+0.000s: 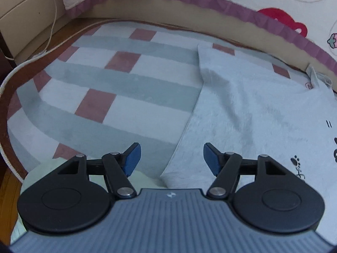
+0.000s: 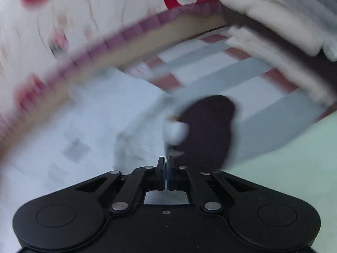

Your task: Fold clothes

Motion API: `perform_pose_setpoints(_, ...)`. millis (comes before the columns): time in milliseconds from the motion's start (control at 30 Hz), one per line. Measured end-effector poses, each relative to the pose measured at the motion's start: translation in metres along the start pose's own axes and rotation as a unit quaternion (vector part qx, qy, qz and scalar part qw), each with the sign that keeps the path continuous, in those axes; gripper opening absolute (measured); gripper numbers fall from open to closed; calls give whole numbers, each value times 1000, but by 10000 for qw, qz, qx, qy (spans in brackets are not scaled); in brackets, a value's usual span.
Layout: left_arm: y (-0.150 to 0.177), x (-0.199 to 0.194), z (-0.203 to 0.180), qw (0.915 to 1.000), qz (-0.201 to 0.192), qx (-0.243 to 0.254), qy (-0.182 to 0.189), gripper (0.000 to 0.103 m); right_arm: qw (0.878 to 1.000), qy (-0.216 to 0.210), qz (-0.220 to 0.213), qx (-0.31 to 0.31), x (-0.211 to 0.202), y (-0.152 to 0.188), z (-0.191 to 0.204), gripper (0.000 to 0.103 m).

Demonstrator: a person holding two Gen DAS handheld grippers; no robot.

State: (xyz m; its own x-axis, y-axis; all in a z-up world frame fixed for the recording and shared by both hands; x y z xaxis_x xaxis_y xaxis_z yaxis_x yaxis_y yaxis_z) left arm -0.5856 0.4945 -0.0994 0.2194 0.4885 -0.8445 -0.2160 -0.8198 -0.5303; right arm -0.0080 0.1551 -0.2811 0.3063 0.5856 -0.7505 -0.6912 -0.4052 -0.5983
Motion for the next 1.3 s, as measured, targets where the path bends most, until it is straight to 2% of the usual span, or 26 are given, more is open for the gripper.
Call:
perform_pose_setpoints(67,1,-1,0,9999,99,-4,114,65,9997,-178,-123,147,-9,0,-3,2)
perform_pose_setpoints(133,1,-2,-1,9997,137,7,212,66,9987,-238,-389,218,-27,-6,-1,10)
perform_pose_setpoints(167,1,-3,-1,9996,147,4,255,67,9982,-242,-521,157,-35,-10,1,10)
perform_pose_setpoints(233,2,-1,2,9994,217,-51,259,68,9967,119,-759,-257,-49,-17,7,11)
perform_pose_setpoints(300,3,0,2,9990,300,-76,316,68,9960,-9,-825,-337,-59,-20,18,12)
perform_pose_setpoints(367,6,1,-2,9983,394,-51,434,68,9952,-183,-879,-393,-68,-22,29,23)
perform_pose_setpoints(400,7,1,-7,9978,443,40,495,68,9951,-338,-860,-349,-71,-21,33,35)
perform_pose_setpoints(433,9,1,-13,9972,492,130,555,68,9951,-484,-812,-293,-70,-18,37,38)
perform_pose_setpoints(667,30,2,-65,9891,750,834,951,70,9934,-1122,-249,-57,-57,19,72,38)
perform_pose_setpoints(867,55,7,-90,9839,1045,1306,637,75,9896,-1346,133,-499,-54,48,108,38)
perform_pose_setpoints(967,66,6,-102,9761,909,1969,151,77,9879,-1375,226,-682,-54,54,117,42)
perform_pose_setpoints(1000,66,7,-101,9766,857,1970,128,76,9878,-1379,269,-679,-53,55,118,43)
perform_pose_setpoints(1033,66,8,-100,9771,802,1967,113,59,9876,-1383,312,-676,-52,56,119,43)
perform_pose_setpoints(1067,64,8,-98,9787,717,1916,189,16,9874,-1387,356,-673,-51,57,120,43)
perform_pose_setpoints(1100,63,8,-96,9809,680,1806,238,2,9872,-1390,399,-670,-50,59,121,43)
perform_pose_setpoints(1200,57,2,-87,9903,385,1282,362,2,9864,-1279,604,-843,-42,64,124,44)
perform_pose_setpoints(1300,55,-5,-81,9952,419,848,253,5,9840,-1111,766,-1161,-36,73,128,44)
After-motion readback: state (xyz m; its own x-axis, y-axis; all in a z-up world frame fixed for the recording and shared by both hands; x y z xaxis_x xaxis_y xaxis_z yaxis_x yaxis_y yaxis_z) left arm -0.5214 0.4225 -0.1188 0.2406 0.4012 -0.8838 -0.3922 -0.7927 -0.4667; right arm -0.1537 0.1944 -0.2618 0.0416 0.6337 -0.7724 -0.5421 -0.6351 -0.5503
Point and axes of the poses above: each gripper's, at about its wrist camera, not at the fingertips, and x roughly the way its jaws point, z to its left, y to its underside, the point moved 8 cm from there along x, roughly the way its jaws point
